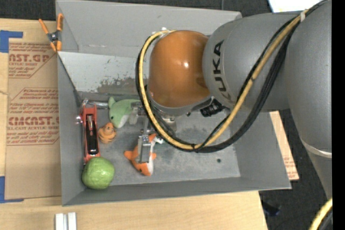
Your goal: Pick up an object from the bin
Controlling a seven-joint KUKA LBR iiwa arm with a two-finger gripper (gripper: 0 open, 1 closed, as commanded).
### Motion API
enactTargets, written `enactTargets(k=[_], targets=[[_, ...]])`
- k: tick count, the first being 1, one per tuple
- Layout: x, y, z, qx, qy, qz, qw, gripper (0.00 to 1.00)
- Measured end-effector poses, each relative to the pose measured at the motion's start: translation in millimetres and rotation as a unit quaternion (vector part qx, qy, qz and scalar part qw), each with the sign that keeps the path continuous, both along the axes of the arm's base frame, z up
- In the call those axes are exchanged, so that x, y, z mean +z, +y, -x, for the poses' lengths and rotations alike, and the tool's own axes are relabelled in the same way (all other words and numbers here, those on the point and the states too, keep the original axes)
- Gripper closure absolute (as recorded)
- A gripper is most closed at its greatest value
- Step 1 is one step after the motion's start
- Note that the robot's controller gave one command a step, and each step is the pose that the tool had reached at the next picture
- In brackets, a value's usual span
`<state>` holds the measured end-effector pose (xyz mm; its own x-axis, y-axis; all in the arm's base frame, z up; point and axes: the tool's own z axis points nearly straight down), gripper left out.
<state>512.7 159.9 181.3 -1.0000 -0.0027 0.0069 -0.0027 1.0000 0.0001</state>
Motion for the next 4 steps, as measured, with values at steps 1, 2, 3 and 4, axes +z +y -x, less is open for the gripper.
enactTargets(k=[1,2,3,4], targets=[[4.1,-0.8,-2.0,-0.001,-0.0037,-0.001,1.0,0.0],[-28.9,-44.8,-7.9,0.035,-0.0047,-0.001,0.9994,0.0],[-61.2,-58.5,-1.0,-0.045,-0.0049,-0.002,0.999,0.0],[-108.3,-15.4,-19.1,-0.203,-0.0048,-0.001,0.9791,1.0]])
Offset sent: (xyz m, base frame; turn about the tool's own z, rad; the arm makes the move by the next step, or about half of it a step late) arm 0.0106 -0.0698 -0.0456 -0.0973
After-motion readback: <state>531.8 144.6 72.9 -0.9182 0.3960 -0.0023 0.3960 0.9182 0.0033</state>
